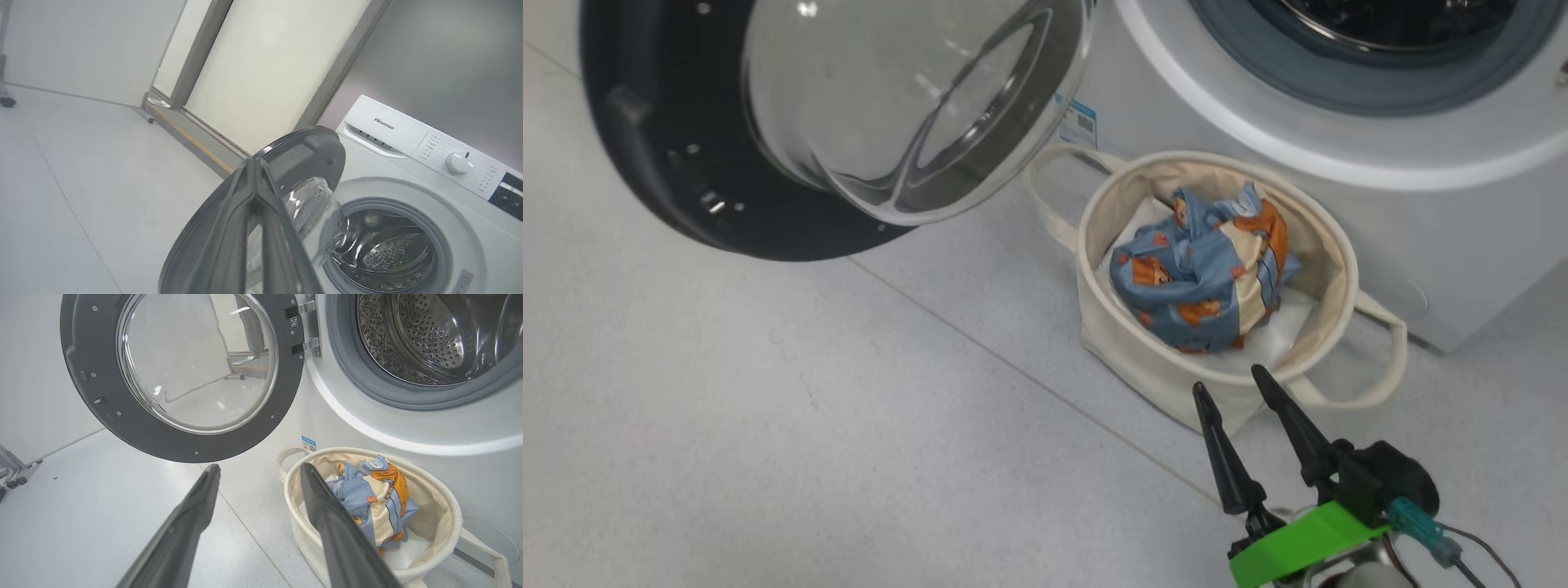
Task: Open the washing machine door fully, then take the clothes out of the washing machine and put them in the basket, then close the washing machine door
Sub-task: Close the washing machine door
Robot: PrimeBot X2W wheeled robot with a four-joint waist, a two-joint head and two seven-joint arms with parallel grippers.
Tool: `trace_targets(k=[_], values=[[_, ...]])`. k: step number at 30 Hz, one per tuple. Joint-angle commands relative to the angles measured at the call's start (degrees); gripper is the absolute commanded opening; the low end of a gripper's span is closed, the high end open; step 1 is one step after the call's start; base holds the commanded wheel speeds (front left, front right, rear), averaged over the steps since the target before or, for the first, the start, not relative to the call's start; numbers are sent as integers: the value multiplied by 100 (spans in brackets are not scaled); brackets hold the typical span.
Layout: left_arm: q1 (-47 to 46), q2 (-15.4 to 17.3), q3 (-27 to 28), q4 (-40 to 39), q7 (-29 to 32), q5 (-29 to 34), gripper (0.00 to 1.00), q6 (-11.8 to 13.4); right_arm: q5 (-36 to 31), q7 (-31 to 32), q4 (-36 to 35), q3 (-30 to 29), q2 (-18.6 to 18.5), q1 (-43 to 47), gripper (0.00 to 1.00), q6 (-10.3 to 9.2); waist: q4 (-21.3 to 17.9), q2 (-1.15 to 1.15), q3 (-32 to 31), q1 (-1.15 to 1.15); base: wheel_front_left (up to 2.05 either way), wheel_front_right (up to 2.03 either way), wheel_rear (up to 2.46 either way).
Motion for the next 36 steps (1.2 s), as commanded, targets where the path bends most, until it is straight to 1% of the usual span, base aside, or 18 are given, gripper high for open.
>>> trace_targets(k=[1,4,7,9,12,16,18,19,22,27,29,31,36], values=[[-363,420,370,5,161,-325,0,-31,-51,-70,-176,90,-52,-161,100,1,-75,0,146,0,0,0,0],[-821,831,584,495,587,-1209,0,-32,-129,-70,-233,26,-180,-207,100,1,-151,0,328,0,0,0,0],[-1271,1092,760,1094,861,-1734,0,-32,-163,-70,-293,-20,-265,-258,100,1,-260,0,488,0,0,0,0],[-1547,1248,813,1454,985,-1909,0,-32,-183,-70,-335,-10,-311,-290,100,1,-345,0,592,0,0,0,0],[-1946,1416,894,1970,1006,-2033,0,-32,-207,-70,-382,-3,-370,-341,100,1,-486,0,747,0,0,0,0],[-2471,1479,847,2525,1113,-2207,0,-8,-235,-70,-430,-38,-423,-400,100,1,-634,0,962,0,0,0,0],[-2639,1571,732,2759,1252,-2191,0,56,-249,-70,-454,-21,-452,-444,100,1,-722,0,1066,0,0,0,0],[-2639,1571,732,2759,1252,-2191,0,56,-249,-70,-454,-21,-452,-444,100,1,-722,0,1066,0,0,0,0],[-2894,1769,732,3117,1290,-2159,0,226,-282,-70,-506,-2,-490,-542,100,1,-882,0,1235,0,0,0,0],[-3235,1885,684,3497,1675,-2357,0,470,-302,-70,-580,-70,-517,-606,100,1,-1099,0,1378,0,0,0,0],[-3348,1893,674,3608,1804,-2437,0,619,-308,-70,-584,-110,-527,-586,100,1,-1151,0,1394,0,0,0,0],[-3456,1819,648,3669,1959,-2552,0,728,-317,-70,-584,-154,-538,-552,100,1,-1162,0,1392,0,0,0,0],[-3522,1671,431,3626,2668,-2810,0,953,-340,-70,-619,-120,-547,-553,100,1,-1176,0,1383,0,0,0,0]])
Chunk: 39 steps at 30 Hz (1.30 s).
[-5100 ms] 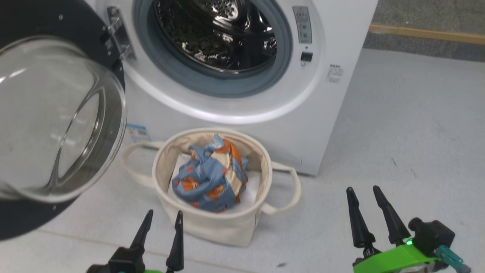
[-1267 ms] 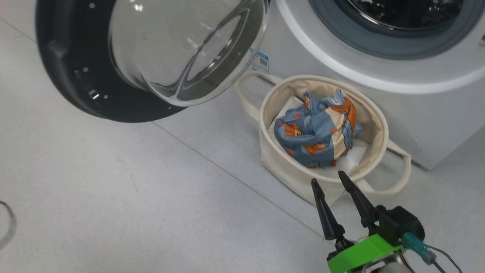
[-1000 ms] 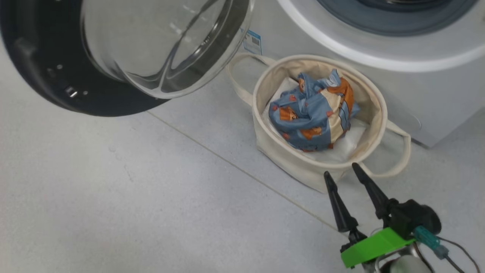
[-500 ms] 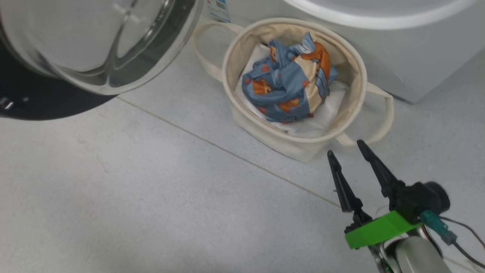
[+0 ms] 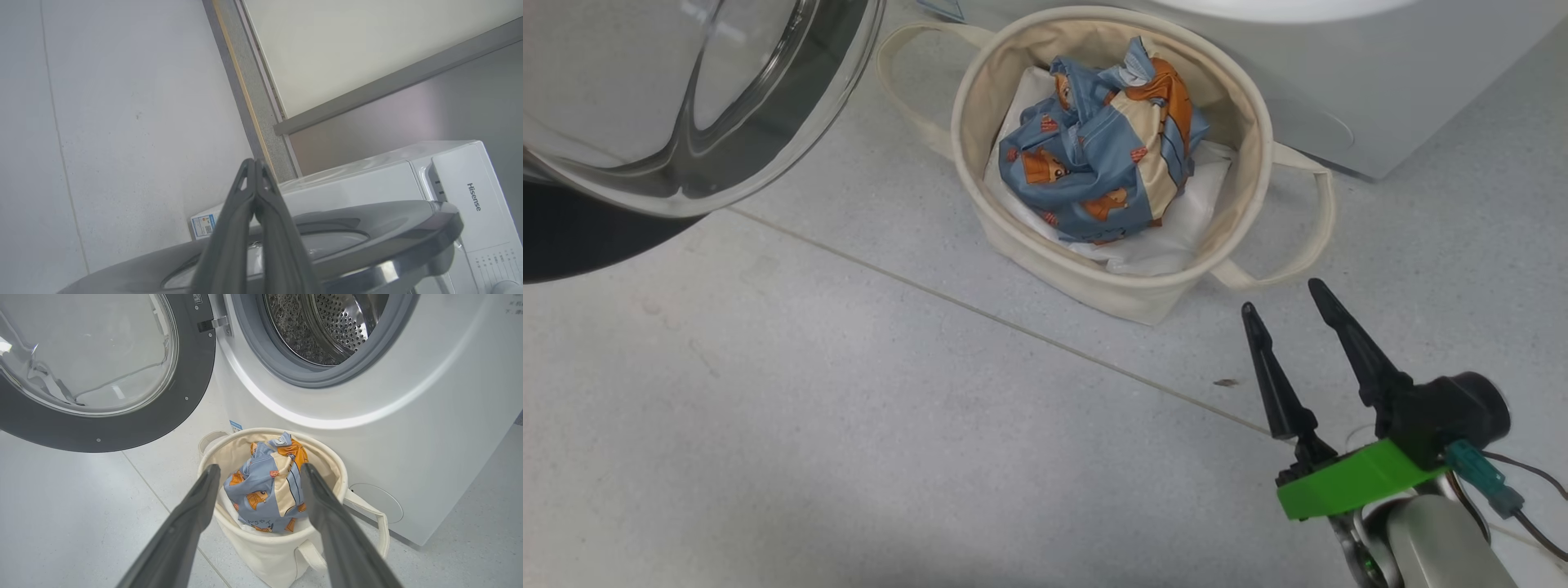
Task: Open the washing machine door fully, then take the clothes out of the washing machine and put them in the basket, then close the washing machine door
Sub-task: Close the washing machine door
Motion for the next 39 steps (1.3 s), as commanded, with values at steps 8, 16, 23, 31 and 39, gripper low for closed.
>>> trace_targets(k=[8,16,23,31,39], values=[[106,271,51,-560,986,-456,0,377,-17,-70,-174,209,60,60,100,1,-70,0,-86,-1,0,0,0],[463,164,-94,-1340,1792,-797,0,890,7,-70,-154,205,139,30,100,1,-86,0,-161,-1,0,0,0],[1081,67,-608,-2144,2388,-697,0,923,411,-70,-34,256,312,50,100,1,-75,0,-421,-1,0,0,0],[1400,-192,-1333,-3172,2832,-534,0,901,861,-70,96,165,476,110,100,1,-37,0,-722,-1,0,0,0],[1610,-546,-2032,-4034,2909,-245,0,949,1836,-70,23,193,578,82,100,1,-257,0,-1030,-1,0,0,0]])
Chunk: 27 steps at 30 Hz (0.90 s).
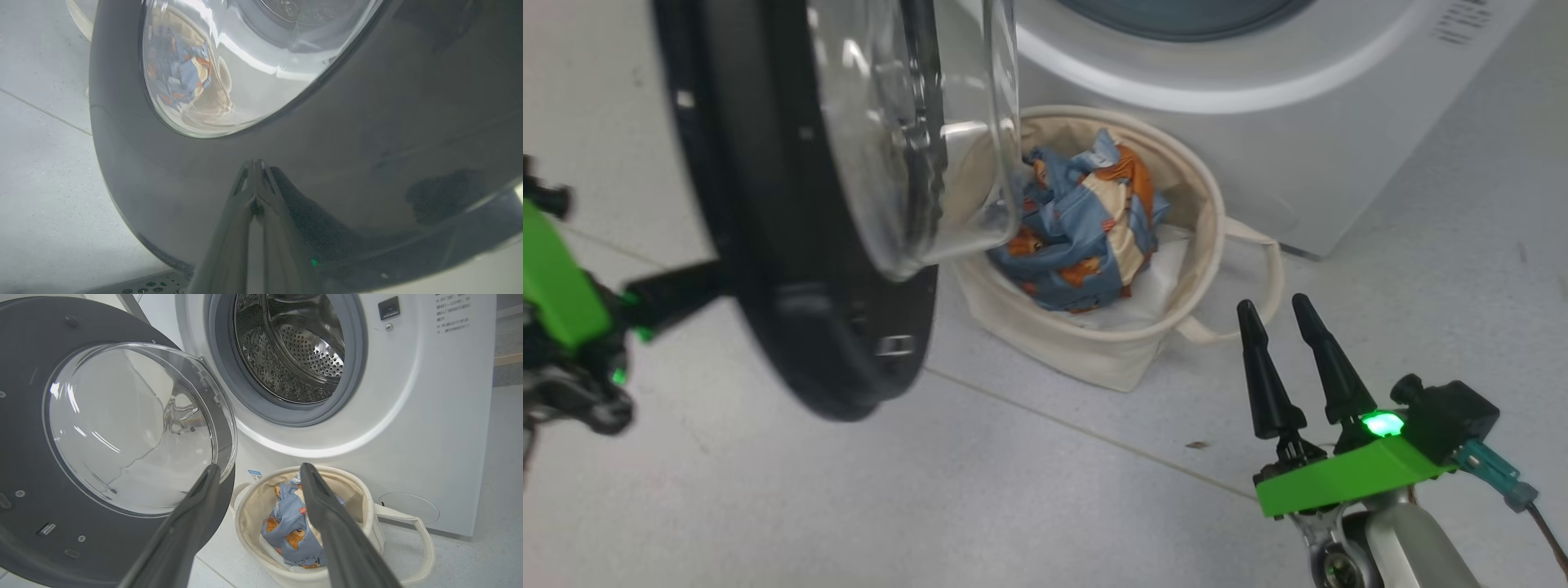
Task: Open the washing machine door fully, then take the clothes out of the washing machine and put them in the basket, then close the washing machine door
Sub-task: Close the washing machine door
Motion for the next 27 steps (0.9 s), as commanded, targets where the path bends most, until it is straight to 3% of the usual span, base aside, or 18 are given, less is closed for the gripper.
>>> trace_targets(k=[1,11,20,27], values=[[-60,176,130,-324,63,117,0,-40,40,-70,-211,147,77,57,100,1,-119,0,-105,0,0,0,0],[362,-309,-319,-358,-809,965,0,-842,375,-70,-281,57,83,113,100,1,-649,0,-381,0,0,0,0],[350,-1180,-523,406,-1847,1406,0,-1506,562,-70,-330,-211,83,84,100,1,-1198,0,-481,0,0,0,0],[29,-2008,-712,1238,-2996,1968,0,-1812,676,-70,-318,-617,84,41,100,1,-1425,0,-457,0,0,0,0]])
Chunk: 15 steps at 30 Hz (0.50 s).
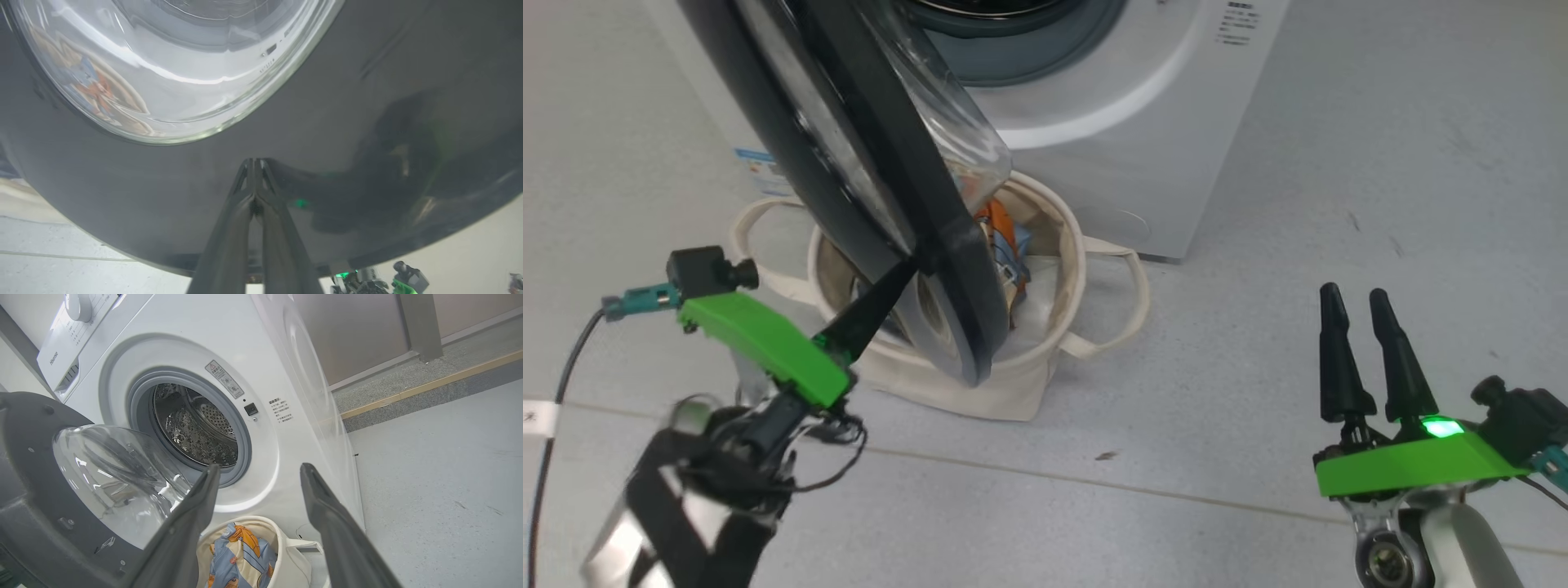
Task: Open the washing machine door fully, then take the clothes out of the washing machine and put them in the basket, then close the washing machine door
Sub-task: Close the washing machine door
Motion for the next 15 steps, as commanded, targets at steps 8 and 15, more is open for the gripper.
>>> trace_targets(k=[8,15], values=[[-887,-151,-279,922,-1420,1373,0,-183,-90,-70,-243,54,39,-137,100,1,-379,0,177,0,0,0,0],[-1465,-442,-590,1440,-1974,1520,0,-208,36,-70,-255,78,39,-202,100,1,-628,0,414,0,0,0,0]])
